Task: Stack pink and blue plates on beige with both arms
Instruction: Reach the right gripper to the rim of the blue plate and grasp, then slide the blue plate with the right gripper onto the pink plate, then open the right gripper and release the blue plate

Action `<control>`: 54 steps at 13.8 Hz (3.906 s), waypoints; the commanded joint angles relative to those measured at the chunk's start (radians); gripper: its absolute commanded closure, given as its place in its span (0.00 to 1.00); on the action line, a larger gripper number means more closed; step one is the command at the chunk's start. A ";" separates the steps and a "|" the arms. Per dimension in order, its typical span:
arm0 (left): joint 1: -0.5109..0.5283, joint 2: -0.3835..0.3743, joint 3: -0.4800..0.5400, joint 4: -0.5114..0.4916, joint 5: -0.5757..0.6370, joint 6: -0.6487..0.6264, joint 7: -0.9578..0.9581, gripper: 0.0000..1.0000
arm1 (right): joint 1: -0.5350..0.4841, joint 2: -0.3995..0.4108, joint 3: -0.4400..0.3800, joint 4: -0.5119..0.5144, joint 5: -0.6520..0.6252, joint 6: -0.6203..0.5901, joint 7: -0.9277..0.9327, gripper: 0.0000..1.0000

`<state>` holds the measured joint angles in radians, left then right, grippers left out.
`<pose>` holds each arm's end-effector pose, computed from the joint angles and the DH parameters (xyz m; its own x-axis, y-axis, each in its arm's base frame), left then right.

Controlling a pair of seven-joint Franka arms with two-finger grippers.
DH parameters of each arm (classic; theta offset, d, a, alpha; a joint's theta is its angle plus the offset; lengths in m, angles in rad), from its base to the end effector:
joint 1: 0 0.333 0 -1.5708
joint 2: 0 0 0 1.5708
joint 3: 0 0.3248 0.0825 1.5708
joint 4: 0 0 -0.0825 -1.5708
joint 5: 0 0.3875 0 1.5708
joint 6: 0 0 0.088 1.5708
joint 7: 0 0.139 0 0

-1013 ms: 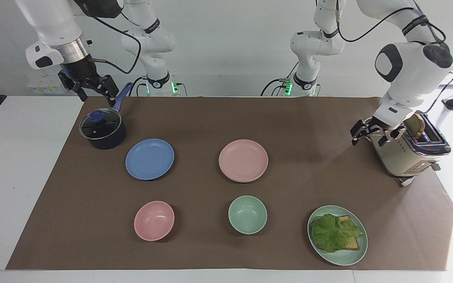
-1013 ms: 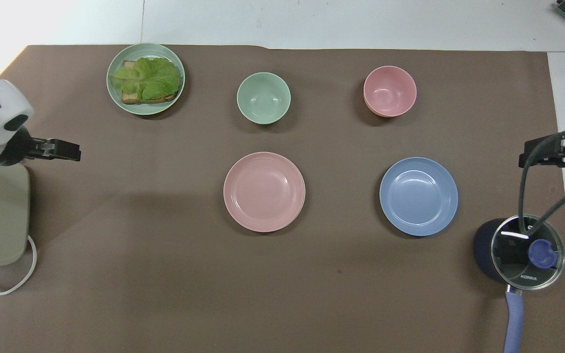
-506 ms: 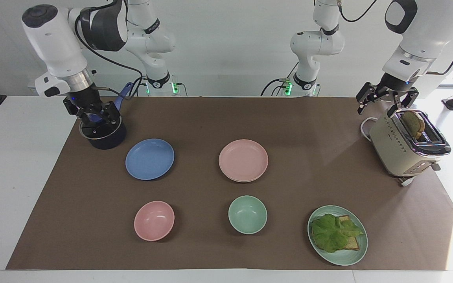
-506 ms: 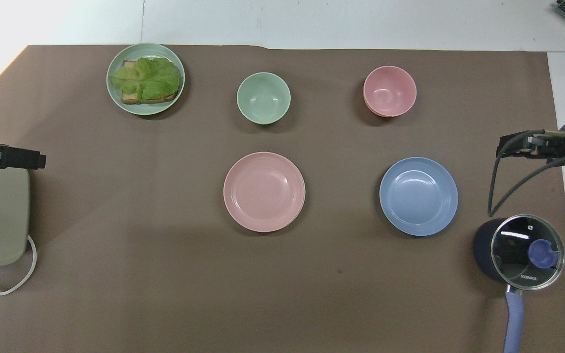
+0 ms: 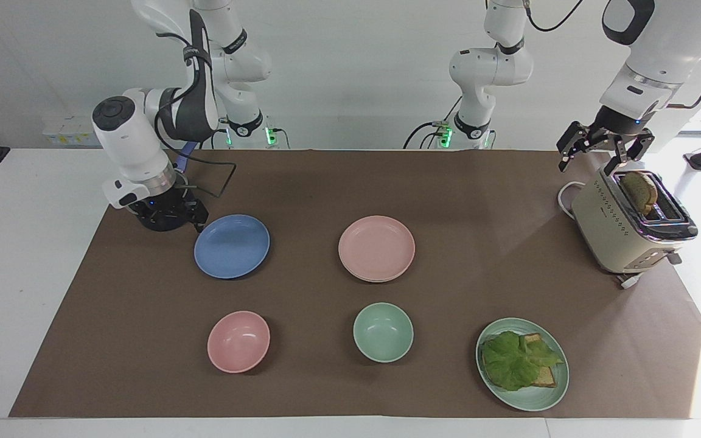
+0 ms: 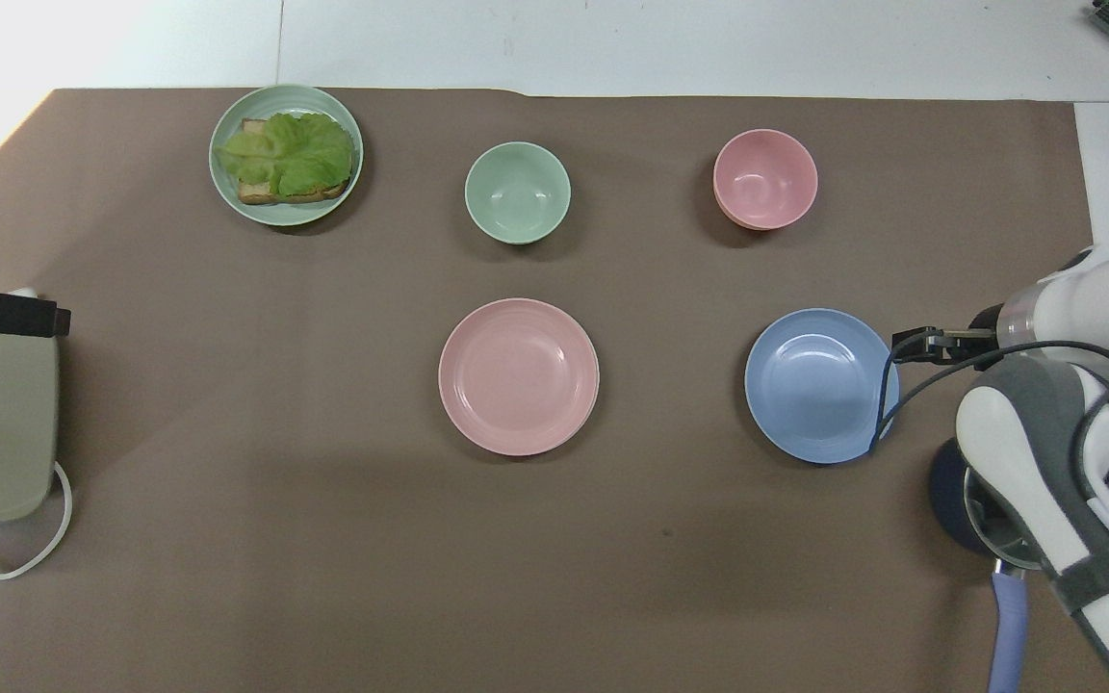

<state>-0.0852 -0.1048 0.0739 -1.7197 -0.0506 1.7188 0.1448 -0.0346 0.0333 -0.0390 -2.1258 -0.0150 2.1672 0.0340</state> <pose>0.5408 -0.0106 0.6009 0.9829 -0.1474 0.1105 -0.1529 -0.9873 0.0427 0.5490 -0.0414 0.3702 0.9951 -0.0990 0.0085 -0.0991 -0.9950 0.0135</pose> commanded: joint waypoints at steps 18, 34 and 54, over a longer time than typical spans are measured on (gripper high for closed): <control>0.001 -0.003 -0.003 0.012 0.018 -0.022 -0.010 0.00 | -0.014 0.097 0.004 -0.120 0.015 0.160 -0.005 1.00; 0.001 -0.003 -0.003 0.012 0.018 -0.022 -0.010 0.00 | 0.096 0.037 0.277 0.185 0.150 -0.015 0.300 1.00; 0.001 -0.003 -0.003 0.012 0.018 -0.022 -0.010 0.00 | 0.311 0.221 0.275 0.127 0.242 0.166 0.437 1.00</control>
<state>-0.0853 -0.1048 0.0724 -1.7197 -0.0506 1.7172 0.1448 0.2797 0.2626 0.2358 -1.9826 0.2332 2.3032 0.4657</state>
